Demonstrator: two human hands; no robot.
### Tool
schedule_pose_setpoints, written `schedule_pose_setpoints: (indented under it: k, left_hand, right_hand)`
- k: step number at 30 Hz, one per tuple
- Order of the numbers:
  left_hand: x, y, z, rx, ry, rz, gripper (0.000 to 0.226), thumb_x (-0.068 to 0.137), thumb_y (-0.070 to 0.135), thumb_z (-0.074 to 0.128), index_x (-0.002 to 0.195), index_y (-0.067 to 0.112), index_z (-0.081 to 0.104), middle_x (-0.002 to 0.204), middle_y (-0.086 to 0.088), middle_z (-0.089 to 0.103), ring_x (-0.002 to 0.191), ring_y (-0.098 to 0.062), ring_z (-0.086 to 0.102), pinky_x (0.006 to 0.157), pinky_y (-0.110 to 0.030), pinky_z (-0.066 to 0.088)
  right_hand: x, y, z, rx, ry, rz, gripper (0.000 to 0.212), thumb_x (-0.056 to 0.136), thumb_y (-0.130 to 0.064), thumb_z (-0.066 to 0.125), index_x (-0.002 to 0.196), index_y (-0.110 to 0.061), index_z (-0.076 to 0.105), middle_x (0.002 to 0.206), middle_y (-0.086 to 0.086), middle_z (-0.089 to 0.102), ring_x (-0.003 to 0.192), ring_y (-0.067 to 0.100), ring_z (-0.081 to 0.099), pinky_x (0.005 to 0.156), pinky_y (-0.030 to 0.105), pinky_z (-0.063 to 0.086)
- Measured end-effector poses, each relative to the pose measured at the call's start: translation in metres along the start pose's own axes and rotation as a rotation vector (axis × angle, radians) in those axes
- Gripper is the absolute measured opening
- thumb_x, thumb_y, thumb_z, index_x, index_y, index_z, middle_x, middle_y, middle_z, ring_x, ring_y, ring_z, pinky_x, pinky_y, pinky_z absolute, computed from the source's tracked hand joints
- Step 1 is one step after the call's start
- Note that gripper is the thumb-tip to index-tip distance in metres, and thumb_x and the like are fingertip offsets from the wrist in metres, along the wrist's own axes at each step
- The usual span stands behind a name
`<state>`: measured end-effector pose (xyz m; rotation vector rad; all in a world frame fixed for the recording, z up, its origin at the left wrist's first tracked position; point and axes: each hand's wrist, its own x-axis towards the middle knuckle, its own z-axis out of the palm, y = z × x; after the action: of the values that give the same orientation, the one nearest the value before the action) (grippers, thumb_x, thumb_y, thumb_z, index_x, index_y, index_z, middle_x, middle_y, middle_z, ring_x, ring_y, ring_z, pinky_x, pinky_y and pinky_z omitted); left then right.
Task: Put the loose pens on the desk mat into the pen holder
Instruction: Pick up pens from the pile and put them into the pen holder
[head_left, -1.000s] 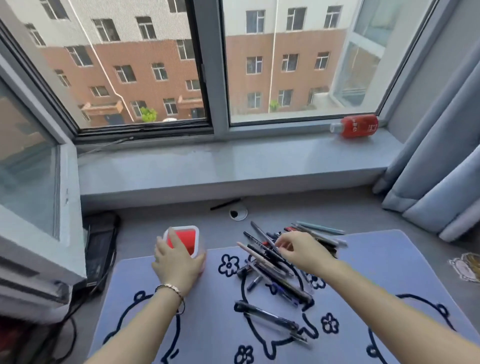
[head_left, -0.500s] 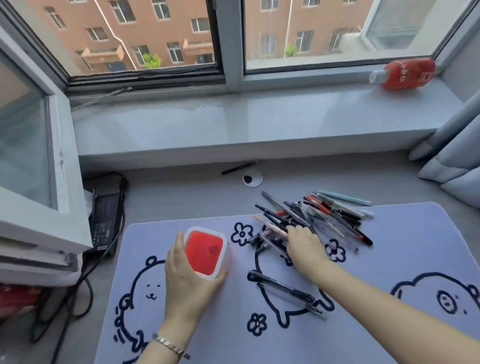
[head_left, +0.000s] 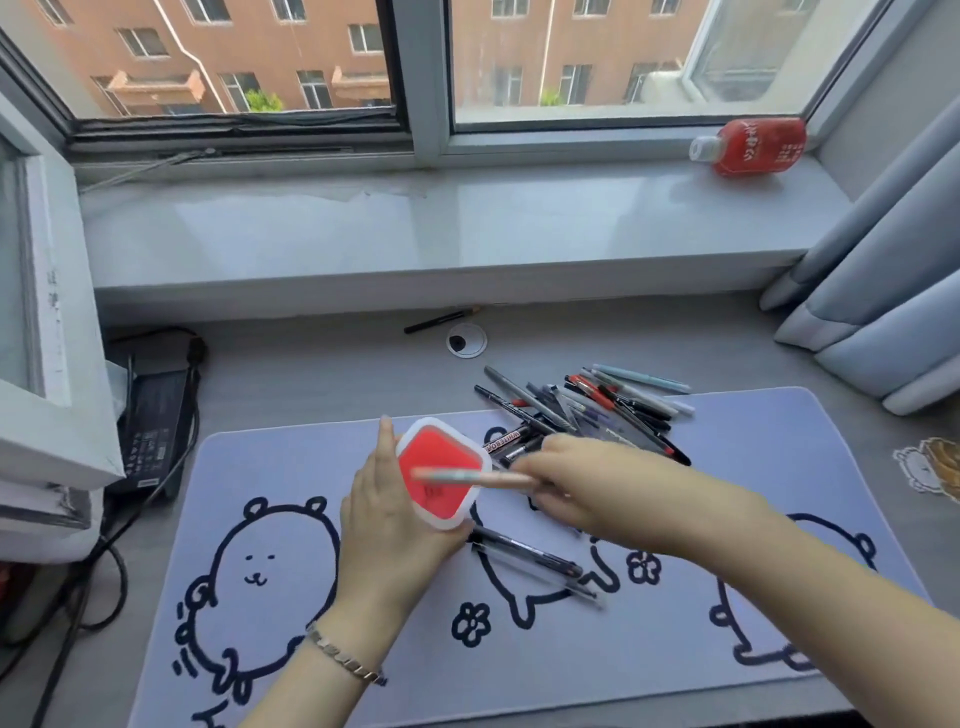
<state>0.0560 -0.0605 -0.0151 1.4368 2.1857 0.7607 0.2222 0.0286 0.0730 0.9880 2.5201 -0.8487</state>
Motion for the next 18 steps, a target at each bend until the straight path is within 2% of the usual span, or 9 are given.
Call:
schedule_pose_setpoints:
  k: [2, 4, 7, 10, 12, 14, 15, 17, 18]
  left_hand:
    - [-0.001, 0.004, 0.001, 0.094, 0.006, 0.112, 0.111, 0.056, 0.032, 0.083, 0.143, 0.014, 0.015, 0.128, -0.012, 0.051, 0.113, -0.031, 0.047, 0.092, -0.044, 0.038]
    - [-0.006, 0.007, 0.003, 0.177, 0.001, 0.212, 0.106, 0.056, 0.037, 0.083, 0.139, 0.011, 0.021, 0.115, -0.013, 0.059, 0.101, -0.032, 0.055, 0.083, -0.043, 0.043]
    - [-0.012, 0.004, 0.005, 0.175, -0.032, 0.234, 0.103, 0.057, 0.039, 0.08, 0.138, 0.014, 0.022, 0.111, -0.012, 0.06, 0.1, -0.029, 0.055, 0.085, -0.035, 0.039]
    - [-0.018, -0.001, 0.005, 0.141, -0.053, 0.196, 0.111, 0.052, 0.031, 0.083, 0.139, 0.019, 0.016, 0.119, -0.013, 0.057, 0.104, -0.032, 0.056, 0.085, -0.034, 0.036]
    - [-0.021, -0.001, 0.005, 0.121, -0.044, 0.159, 0.111, 0.054, 0.03, 0.083, 0.14, 0.018, 0.015, 0.123, -0.012, 0.055, 0.107, -0.032, 0.053, 0.087, -0.036, 0.036]
    - [-0.023, 0.0, 0.003, 0.064, -0.032, 0.092, 0.111, 0.057, 0.03, 0.081, 0.143, 0.017, 0.013, 0.129, -0.009, 0.05, 0.115, -0.029, 0.047, 0.093, -0.039, 0.036]
    - [-0.023, 0.0, 0.002, 0.045, -0.023, 0.073, 0.111, 0.057, 0.029, 0.081, 0.143, 0.016, 0.013, 0.13, -0.009, 0.048, 0.117, -0.029, 0.046, 0.095, -0.04, 0.036]
    - [-0.024, -0.002, -0.001, 0.032, -0.002, 0.057, 0.112, 0.056, 0.026, 0.082, 0.144, 0.015, 0.013, 0.131, -0.01, 0.048, 0.118, -0.03, 0.044, 0.096, -0.04, 0.034]
    - [-0.024, -0.002, -0.003, 0.024, 0.004, 0.048, 0.113, 0.056, 0.025, 0.083, 0.144, 0.015, 0.013, 0.132, -0.01, 0.047, 0.119, -0.029, 0.043, 0.097, -0.04, 0.033]
  right_hand:
    - [0.004, -0.007, 0.0, -0.08, -0.118, 0.037, 0.018, 0.091, -0.02, 0.04, 0.099, -0.014, 0.055, 0.091, 0.003, 0.05, 0.085, 0.025, 0.055, 0.07, 0.038, 0.043]
    - [0.013, -0.012, 0.006, -0.11, -0.149, 0.049, 0.017, 0.088, -0.016, 0.046, 0.097, -0.007, 0.058, 0.095, 0.012, 0.059, 0.084, 0.03, 0.058, 0.068, 0.038, 0.045]
    - [0.018, -0.019, 0.006, -0.023, -0.133, 0.068, 0.027, 0.086, -0.013, 0.051, 0.11, -0.004, 0.056, 0.104, 0.015, 0.065, 0.087, 0.029, 0.059, 0.068, 0.033, 0.046]
    - [0.012, -0.02, -0.003, 0.093, -0.056, 0.095, 0.038, 0.085, -0.018, 0.055, 0.122, -0.012, 0.051, 0.111, 0.007, 0.062, 0.081, 0.017, 0.049, 0.067, 0.025, 0.037]
    - [0.007, -0.018, -0.007, 0.107, 0.001, 0.128, 0.041, 0.082, -0.019, 0.062, 0.12, -0.015, 0.05, 0.1, 0.004, 0.06, 0.079, 0.014, 0.047, 0.066, 0.026, 0.039]
    - [0.002, -0.013, -0.011, 0.122, 0.054, 0.135, 0.03, 0.081, -0.02, 0.063, 0.111, -0.015, 0.056, 0.079, -0.004, 0.057, 0.068, 0.01, 0.051, 0.059, 0.023, 0.042]
    - [-0.002, -0.009, -0.013, 0.165, 0.079, 0.129, 0.022, 0.083, -0.021, 0.061, 0.104, -0.017, 0.06, 0.071, -0.009, 0.057, 0.061, 0.004, 0.053, 0.054, 0.016, 0.042]
    - [-0.011, -0.002, -0.014, 0.346, 0.132, 0.124, 0.01, 0.087, -0.026, 0.056, 0.092, -0.024, 0.065, 0.066, -0.01, 0.066, 0.054, -0.002, 0.059, 0.049, 0.007, 0.042]
    - [-0.016, 0.001, -0.014, 0.498, 0.162, 0.133, 0.013, 0.089, -0.027, 0.054, 0.086, -0.023, 0.065, 0.066, -0.006, 0.07, 0.054, -0.001, 0.062, 0.048, 0.008, 0.043]
